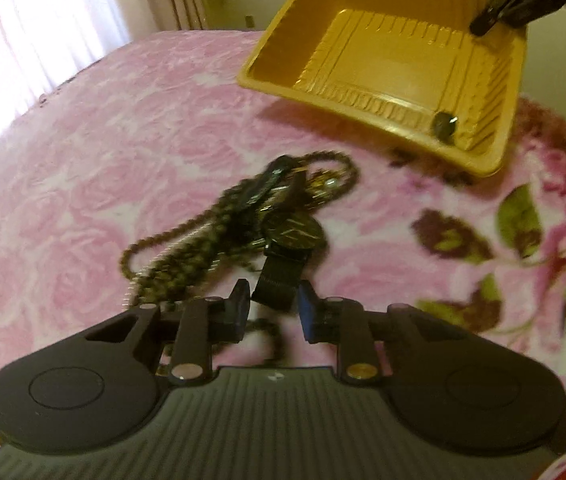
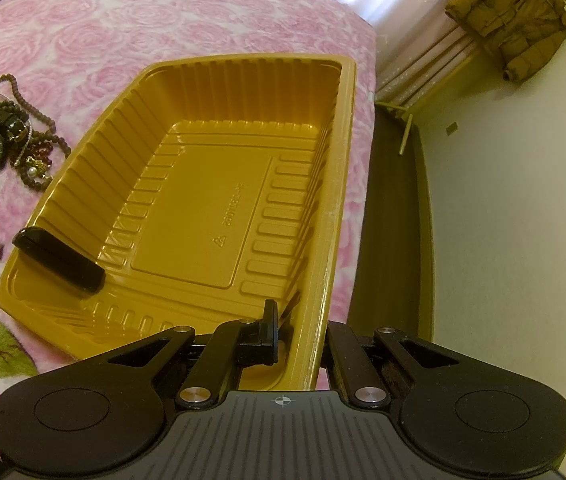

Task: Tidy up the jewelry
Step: 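Grasp the black wristwatch with the left tool and lift it, then lower the wristwatch into the tray and open the left tool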

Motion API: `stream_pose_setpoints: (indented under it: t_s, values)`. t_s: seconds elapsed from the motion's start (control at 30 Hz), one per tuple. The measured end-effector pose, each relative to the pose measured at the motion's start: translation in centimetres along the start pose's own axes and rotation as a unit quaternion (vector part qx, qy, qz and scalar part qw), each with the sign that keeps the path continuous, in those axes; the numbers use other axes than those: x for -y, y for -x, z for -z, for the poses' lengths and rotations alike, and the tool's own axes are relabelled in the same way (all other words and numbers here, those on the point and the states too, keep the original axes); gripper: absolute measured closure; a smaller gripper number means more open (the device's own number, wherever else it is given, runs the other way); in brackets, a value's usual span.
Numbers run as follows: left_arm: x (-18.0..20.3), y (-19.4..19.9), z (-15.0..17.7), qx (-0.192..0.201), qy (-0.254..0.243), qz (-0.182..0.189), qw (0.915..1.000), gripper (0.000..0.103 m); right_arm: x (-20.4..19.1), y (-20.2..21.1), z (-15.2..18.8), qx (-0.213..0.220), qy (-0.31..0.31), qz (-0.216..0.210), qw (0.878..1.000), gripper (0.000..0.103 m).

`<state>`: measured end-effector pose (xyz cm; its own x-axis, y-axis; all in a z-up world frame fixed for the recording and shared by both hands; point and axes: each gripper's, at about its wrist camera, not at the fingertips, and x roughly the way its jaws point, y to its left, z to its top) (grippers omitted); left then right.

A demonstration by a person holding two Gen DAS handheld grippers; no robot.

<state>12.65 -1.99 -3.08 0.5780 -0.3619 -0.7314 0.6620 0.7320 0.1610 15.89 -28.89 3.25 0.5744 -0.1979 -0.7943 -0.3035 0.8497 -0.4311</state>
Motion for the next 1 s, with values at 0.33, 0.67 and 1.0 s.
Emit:
stream_pose_setpoints:
  t_s: [0.33, 0.67, 1.0]
  values:
    - [2.2, -2.1, -0.7, 0.007, -0.020, -0.031, 0.9993, 0.079, 0.1, 0.0, 0.1, 0.000, -0.004, -0.002, 1.000, 0.098]
    - [3.0, 0.1, -3.0, 0.030, 0.027, -0.013, 0.9991, 0.084, 0.1, 0.0, 0.1, 0.001, -0.004, -0.002, 1.000, 0.098]
    - [4.0, 2.7, -7.8, 0.087, 0.031, 0.014, 0.9956, 0.084, 0.1, 0.0, 0.1, 0.001, -0.004, -0.002, 1.000, 0.098]
